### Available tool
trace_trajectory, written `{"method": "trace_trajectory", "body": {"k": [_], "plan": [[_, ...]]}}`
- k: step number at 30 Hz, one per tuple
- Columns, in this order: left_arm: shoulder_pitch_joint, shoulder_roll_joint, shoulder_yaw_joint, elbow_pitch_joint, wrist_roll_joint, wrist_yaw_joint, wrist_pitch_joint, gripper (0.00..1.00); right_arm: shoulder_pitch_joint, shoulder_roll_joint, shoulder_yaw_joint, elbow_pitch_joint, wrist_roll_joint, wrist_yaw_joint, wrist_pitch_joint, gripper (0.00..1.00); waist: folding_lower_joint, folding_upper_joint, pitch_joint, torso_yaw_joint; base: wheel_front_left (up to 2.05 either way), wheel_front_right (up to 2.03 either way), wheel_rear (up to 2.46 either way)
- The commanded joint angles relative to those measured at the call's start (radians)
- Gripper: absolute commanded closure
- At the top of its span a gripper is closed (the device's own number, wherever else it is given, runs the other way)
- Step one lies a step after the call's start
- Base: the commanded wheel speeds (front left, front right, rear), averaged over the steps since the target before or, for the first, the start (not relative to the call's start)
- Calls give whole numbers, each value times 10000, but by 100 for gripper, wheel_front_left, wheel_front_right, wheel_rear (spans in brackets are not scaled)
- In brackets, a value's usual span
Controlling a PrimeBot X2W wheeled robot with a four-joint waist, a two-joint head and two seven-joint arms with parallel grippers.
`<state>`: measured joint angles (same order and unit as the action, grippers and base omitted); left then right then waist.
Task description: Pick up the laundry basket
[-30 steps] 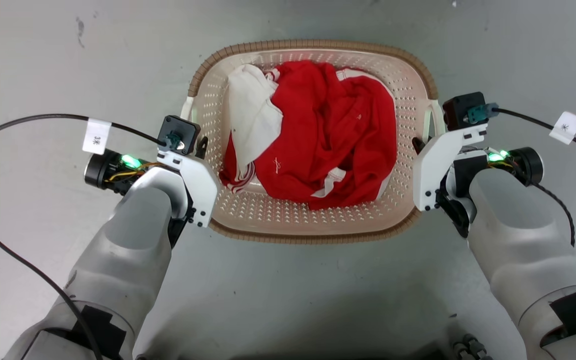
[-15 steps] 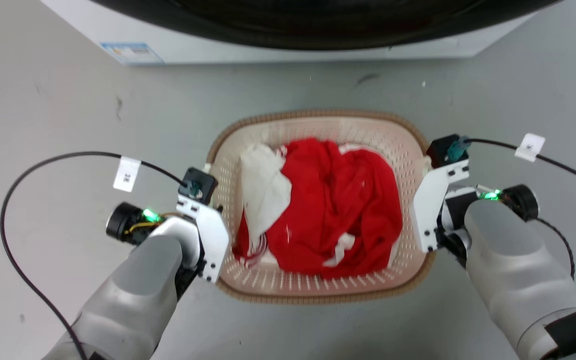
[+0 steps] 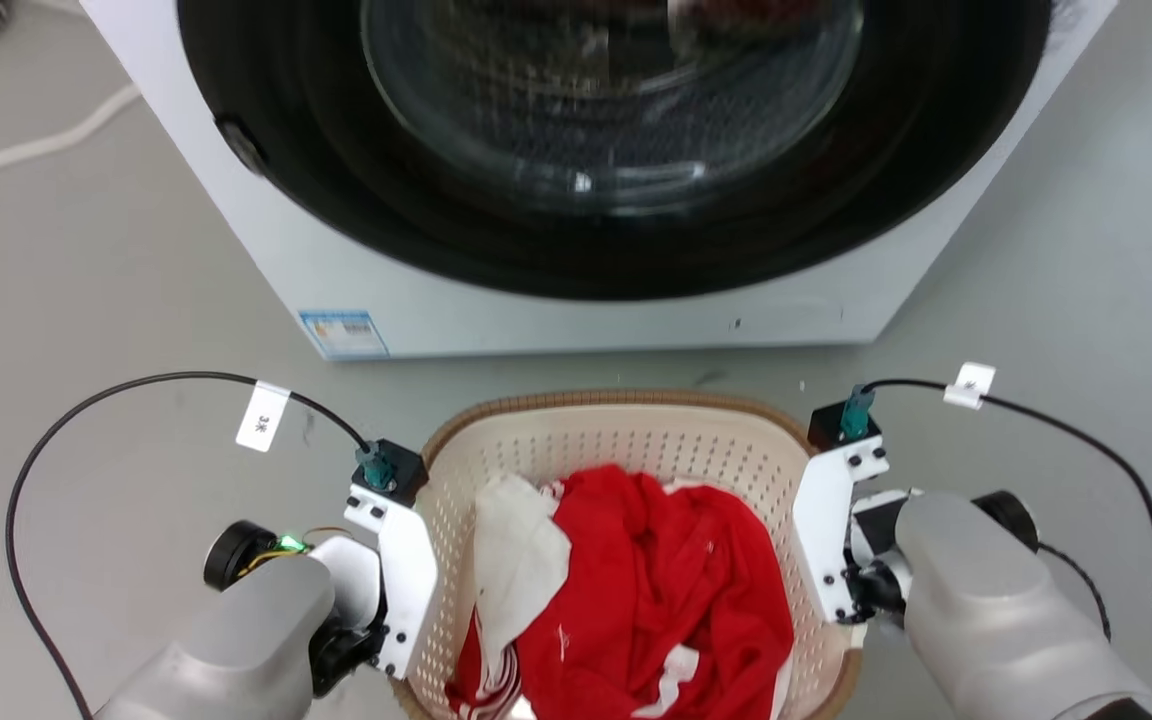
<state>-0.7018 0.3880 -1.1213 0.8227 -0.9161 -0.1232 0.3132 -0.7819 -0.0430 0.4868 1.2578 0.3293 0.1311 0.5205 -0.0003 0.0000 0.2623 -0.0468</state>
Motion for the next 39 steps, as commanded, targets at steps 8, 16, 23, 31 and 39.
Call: {"method": "trace_trajectory", "body": {"k": [8, 16, 23, 31, 39], "plan": [[248, 427, -974, -796, -1056, -124, 800, 100, 712, -93, 1025, -607, 843, 9, 1155, 100, 3, 0, -2106, -91, 0, 0, 0], [486, 793, -1379, -1123, -1607, -124, 1142, 100, 939, -99, 1625, -902, 1504, 11, 1686, 100, 3, 0, -2785, -156, 0, 0, 0], [659, 990, -1560, -1446, -1923, -147, 1799, 100, 801, -287, 1999, -1140, 1984, 11, 1941, 100, 3, 0, -2988, -167, 0, 0, 0], [583, 839, -1598, -1544, -2232, -148, 1866, 100, 593, -348, 2437, -1333, 2435, 11, 2422, 100, 3, 0, -3102, -190, 0, 0, 0], [745, 689, -1618, -1461, -2329, -148, 1875, 100, 676, -570, 2856, -1606, 2942, 14, 2782, 100, 3, 0, -3199, -147, 0, 0, 0]]}}
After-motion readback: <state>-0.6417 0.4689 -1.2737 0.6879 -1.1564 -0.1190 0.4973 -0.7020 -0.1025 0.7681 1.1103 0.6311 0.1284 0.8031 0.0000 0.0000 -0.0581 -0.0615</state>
